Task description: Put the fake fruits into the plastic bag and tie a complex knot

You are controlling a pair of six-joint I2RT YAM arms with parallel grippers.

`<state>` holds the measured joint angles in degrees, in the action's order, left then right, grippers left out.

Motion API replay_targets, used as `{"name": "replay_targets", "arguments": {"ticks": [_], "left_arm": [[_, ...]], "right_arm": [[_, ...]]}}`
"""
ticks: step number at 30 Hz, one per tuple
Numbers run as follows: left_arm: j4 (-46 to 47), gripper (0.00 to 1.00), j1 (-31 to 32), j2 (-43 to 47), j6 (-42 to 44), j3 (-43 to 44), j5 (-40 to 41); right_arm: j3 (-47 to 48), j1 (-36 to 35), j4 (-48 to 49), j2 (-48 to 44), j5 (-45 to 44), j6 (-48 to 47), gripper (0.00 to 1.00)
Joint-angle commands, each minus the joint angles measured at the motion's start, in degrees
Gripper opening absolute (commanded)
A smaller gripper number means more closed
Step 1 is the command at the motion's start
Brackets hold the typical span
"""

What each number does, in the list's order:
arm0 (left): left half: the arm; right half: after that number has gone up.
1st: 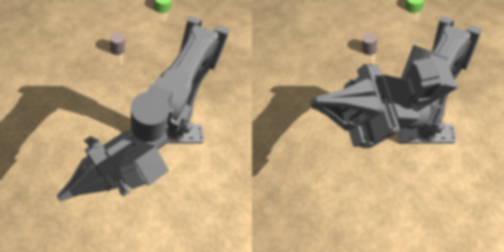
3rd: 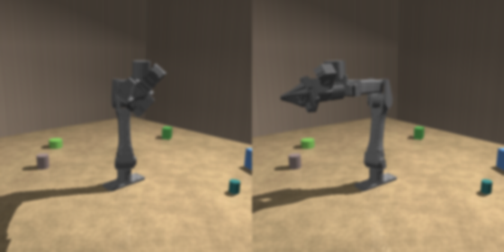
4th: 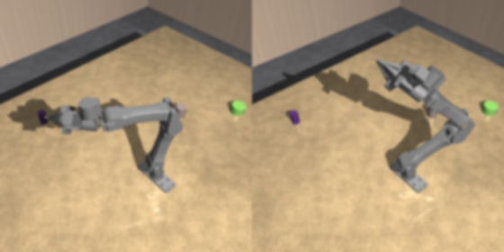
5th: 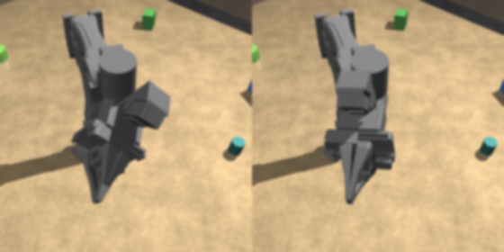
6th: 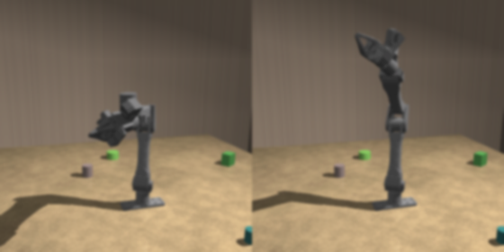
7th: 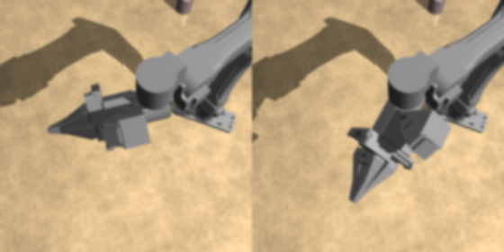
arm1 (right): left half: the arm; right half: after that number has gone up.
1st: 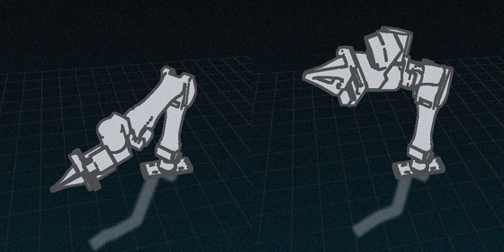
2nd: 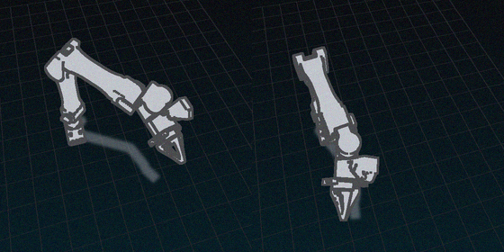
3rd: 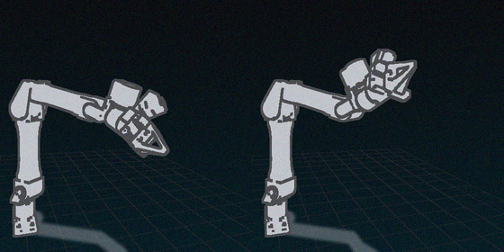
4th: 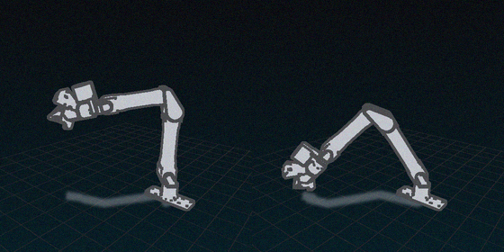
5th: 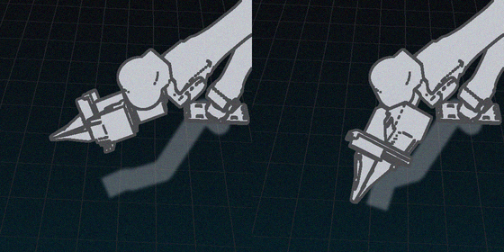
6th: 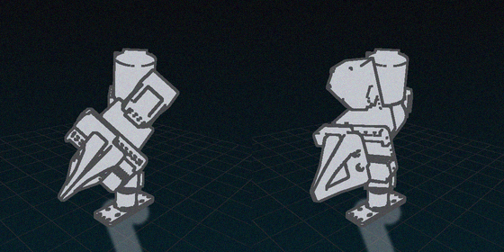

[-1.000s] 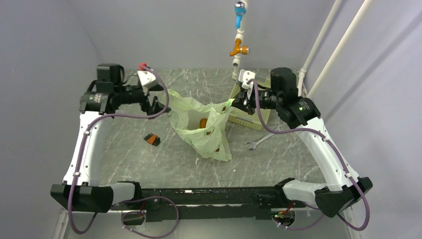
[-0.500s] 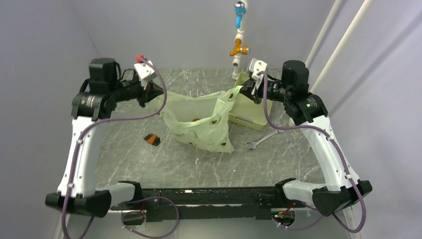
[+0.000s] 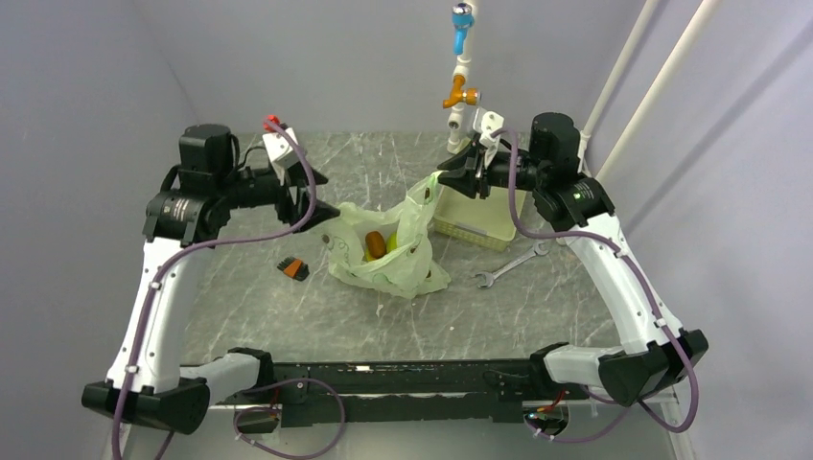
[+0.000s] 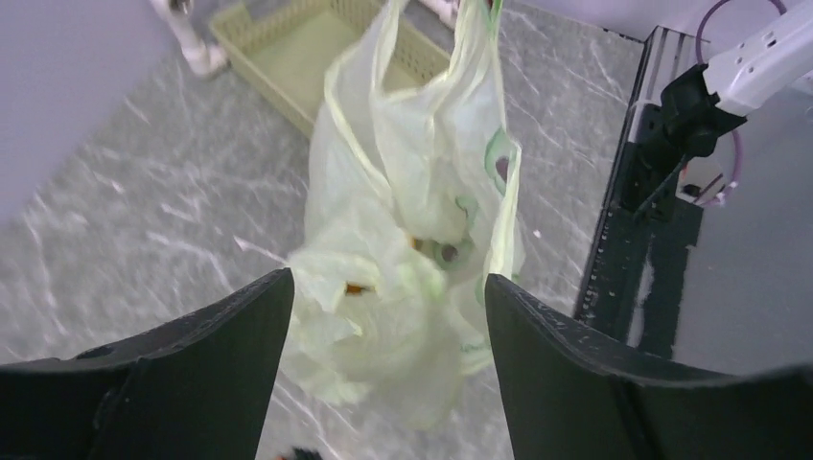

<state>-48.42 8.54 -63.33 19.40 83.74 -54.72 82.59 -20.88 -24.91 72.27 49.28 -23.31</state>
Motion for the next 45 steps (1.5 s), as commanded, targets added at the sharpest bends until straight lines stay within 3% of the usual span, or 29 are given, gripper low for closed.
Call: {"name": "replay_targets", "arguments": {"ticks": [1,3,6,8,17,21,24,27,29,31,33,34,39,45], "left_arm": [[4.34,0.81,5.84,-3.84,4.72,9.56,-2.73],[5.84,0.81,8.9,-6.13,4.05,11.07,-2.34],[9.35,0.81,12.69,-9.17,2.77,12.75,-2.36],[12.26,0.8,15.0,-10.98,1.52,14.26,-2.36],[16.64,0.83,24.39,-16.45,11.3,14.54,-0.96],[20.61,0.82,25.42,-19.54,9.27,14.99,-0.82],[20.76,0.73,25.96,-21.77,8.05,15.08,-1.61],[20.99,0.54,26.44,-21.38,7.91,12.43,-1.82],[21.58,0.39,26.41,-20.19,7.04,10.13,-1.78],[24.1,0.21,26.38,-18.45,4.34,7.84,-0.54],[26.47,0.12,26.33,-16.59,2.51,5.69,0.97],[27.73,0.11,26.35,-15.84,1.75,4.77,1.44],[32.16,0.03,26.35,-14.36,-3.43,3.42,5.31],[34.4,0.01,26.27,-13.35,-5.32,3.33,4.72]], "right_arm": [[1.27,-0.62,3.66,-2.59,2.93,0.48,0.31],[1.25,-0.71,3.51,-3.1,2.79,0.53,0.26],[0.89,-0.94,3.38,-3.62,2.83,0.42,0.07],[0.92,-1.25,4.01,-3.84,2.97,1.45,0.0],[2.39,-5.52,7.66,-3.34,5.75,4.16,0.0],[3.41,-7.34,4.95,-3.49,6.93,-1.25,0.0],[3.51,-8.39,4.38,-3.85,6.99,-3.82,0.0],[2.69,-8.66,7.48,-4.89,5.06,-1.28,0.0],[2.0,-8.6,7.31,-5.91,2.93,-0.4,0.12],[0.43,-8.49,6.11,-7.62,-0.79,1.02,0.33],[-1.93,-7.39,4.03,-9.65,-4.74,3.14,0.55],[-3.46,-6.44,2.75,-10.74,-5.59,3.91,0.61],[-13.17,-3.47,0.22,-14.86,-6.6,5.37,0.72],[-21.69,-3.46,12.99,-11.99,-6.7,10.11,0.68]]}}
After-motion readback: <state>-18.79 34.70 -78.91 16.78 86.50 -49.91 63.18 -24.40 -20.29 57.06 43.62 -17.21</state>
